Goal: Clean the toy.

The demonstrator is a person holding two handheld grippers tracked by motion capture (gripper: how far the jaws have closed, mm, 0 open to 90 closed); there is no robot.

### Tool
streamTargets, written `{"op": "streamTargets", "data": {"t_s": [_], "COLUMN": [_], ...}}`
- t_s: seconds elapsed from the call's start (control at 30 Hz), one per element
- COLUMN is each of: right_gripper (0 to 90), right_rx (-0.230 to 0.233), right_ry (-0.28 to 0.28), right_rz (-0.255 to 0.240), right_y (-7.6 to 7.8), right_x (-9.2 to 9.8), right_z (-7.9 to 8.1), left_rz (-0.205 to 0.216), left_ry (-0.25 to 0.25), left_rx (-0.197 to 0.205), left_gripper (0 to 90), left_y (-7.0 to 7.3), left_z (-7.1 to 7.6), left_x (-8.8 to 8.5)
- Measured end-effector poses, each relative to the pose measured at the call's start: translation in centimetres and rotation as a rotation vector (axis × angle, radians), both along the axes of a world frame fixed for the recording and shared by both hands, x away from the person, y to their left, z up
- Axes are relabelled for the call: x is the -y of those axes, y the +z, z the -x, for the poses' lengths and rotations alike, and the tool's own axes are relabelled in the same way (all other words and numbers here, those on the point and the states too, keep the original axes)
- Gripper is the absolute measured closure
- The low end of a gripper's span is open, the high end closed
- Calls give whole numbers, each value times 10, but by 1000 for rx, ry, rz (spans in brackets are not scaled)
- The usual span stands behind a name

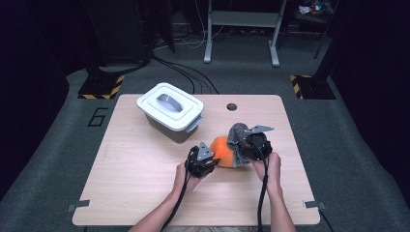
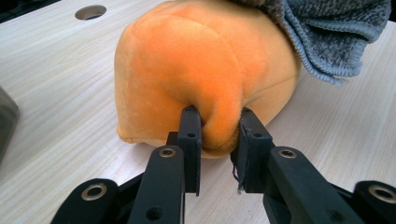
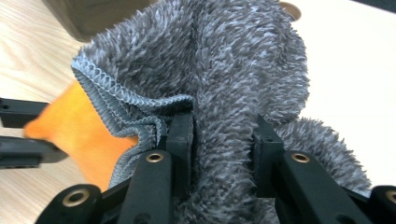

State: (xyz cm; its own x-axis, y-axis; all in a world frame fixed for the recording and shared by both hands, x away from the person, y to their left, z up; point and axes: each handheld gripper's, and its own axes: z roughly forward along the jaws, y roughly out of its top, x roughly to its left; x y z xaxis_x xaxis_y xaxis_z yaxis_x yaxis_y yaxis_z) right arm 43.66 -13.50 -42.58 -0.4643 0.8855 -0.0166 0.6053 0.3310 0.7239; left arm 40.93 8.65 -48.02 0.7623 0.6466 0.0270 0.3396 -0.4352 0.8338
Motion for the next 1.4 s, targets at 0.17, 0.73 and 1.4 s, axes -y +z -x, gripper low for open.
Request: {"op": "streamTargets", "data": {"t_s": [0.17,0.73,1.4], "right_gripper": [661,659,659], "right_rx": [-18,-113,-18], "right_ry": [-40,-136,-80], "right_rz": [-11,-2,-16], "right_y": [-7,-41,6], "right_x": [13,38,24], "right_z": [-2,-16,-1], "left_rz": [-2,4,-7], "left_ry": [-4,-5,-2], "left_rx": [-5,-6,5], "left_gripper": [746,744,743], "left_y": [0,-1,0], "left_z": [0,-1,0], "left_x": [-1,0,-2]}}
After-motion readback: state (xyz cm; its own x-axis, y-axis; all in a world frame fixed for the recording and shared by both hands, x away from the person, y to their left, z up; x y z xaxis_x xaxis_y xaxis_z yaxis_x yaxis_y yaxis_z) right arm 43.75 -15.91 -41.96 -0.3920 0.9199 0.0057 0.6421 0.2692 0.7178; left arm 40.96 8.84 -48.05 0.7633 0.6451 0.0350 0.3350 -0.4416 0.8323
